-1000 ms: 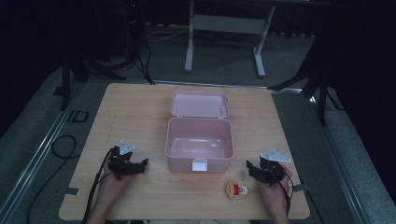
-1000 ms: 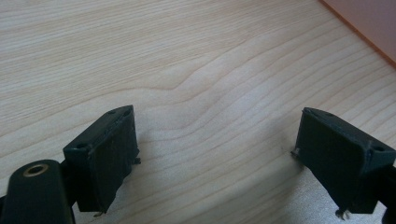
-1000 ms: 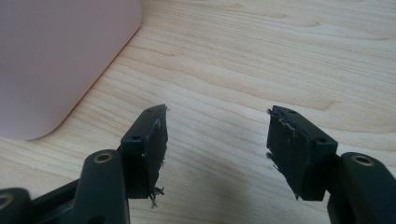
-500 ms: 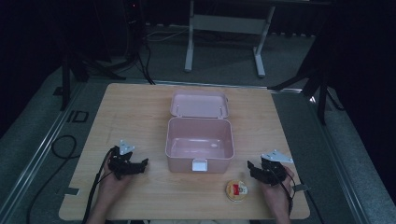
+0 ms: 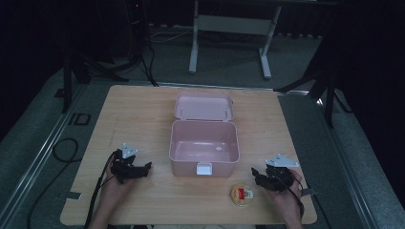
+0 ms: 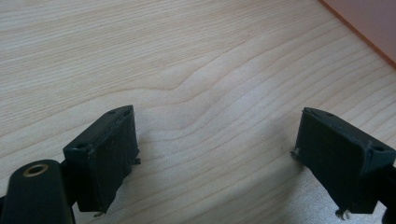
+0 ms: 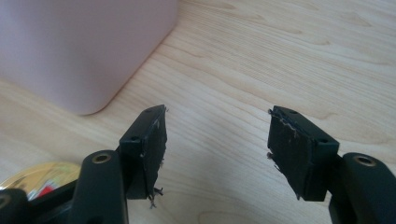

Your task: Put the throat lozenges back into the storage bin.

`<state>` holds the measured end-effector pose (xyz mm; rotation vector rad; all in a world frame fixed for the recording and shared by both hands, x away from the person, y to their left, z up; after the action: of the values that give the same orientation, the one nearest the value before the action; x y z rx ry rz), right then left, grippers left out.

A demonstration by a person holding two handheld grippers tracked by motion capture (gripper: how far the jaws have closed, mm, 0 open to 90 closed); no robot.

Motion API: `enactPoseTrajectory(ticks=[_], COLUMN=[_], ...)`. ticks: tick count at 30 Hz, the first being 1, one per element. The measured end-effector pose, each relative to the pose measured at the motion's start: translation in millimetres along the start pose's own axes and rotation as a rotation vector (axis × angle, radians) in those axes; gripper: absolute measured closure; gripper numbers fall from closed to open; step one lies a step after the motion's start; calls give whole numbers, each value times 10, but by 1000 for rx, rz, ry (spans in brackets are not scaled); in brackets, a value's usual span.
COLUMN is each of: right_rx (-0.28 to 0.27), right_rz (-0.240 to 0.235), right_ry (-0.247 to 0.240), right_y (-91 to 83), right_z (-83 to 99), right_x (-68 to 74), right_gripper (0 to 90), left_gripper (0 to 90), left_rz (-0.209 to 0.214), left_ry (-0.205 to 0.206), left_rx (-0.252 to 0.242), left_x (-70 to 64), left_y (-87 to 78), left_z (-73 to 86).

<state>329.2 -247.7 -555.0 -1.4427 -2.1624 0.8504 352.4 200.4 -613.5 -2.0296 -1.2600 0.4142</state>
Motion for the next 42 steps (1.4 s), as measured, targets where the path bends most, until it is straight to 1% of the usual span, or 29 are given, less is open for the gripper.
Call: enactPoseTrajectory(ticks=[3,5,8,11,14,18,19,21,24,26,31,33,38,40,42], right_rx=[2,5,6,12,19,33,48,70,87,99,126,132,165,177,182], right_rz=[-11,-25,-26,-33,-43,-55,-78,-99,-121,-128,-145,-142,-149,-155,-166], right_ry=[-29,-35,-46,-38,-42,-51,-54,-55,-64,-67,-94,-108,-134,-136,-140], right_y=[-65,-107,-157,-190,-222,-248,-260,-266,-275,-279,-275,-268,-240,-221,-201], right_z=[-23,-41,-65,-85,-103,-101,-82,-60,-45,-37,4,22,75,95,110], right_x=[41,71,96,119,141,168,203,234,269,288,353,385,460,486,505], right_gripper=[359,349,301,260,231,229,233,235,238,246,268,229,170,136,133], left_gripper=[133,133,133,133,133,133,133,133,133,133,133,133,133,133,133], left_rz=[0,0,0,0,0,0,0,0,0,0,0,0,0,0,0], left_ry=[0,0,-1,0,0,-1,0,-1,0,0,0,0,0,-1,0], left_rx=[0,1,0,-1,1,-1,0,-1,0,0,-1,0,0,-1,-1], left_x=[0,0,0,0,0,-1,0,0,0,0,0,0,0,0,0], left_y=[0,0,0,0,0,0,0,0,0,0,0,0,0,0,0], left_z=[0,0,0,0,0,0,0,0,0,0,0,0,0,0,0])
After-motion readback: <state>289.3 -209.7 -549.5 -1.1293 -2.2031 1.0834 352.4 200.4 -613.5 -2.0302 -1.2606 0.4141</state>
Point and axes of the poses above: each handheld gripper's, and its own axes: y roughly forward along the jaws, z roughly out of its underside, x roughly to its left, the point moved 7 cm from there along y, roughly forward along the jaws, and after that the axes turned 8 degrees about y, right-handed, at the moved point
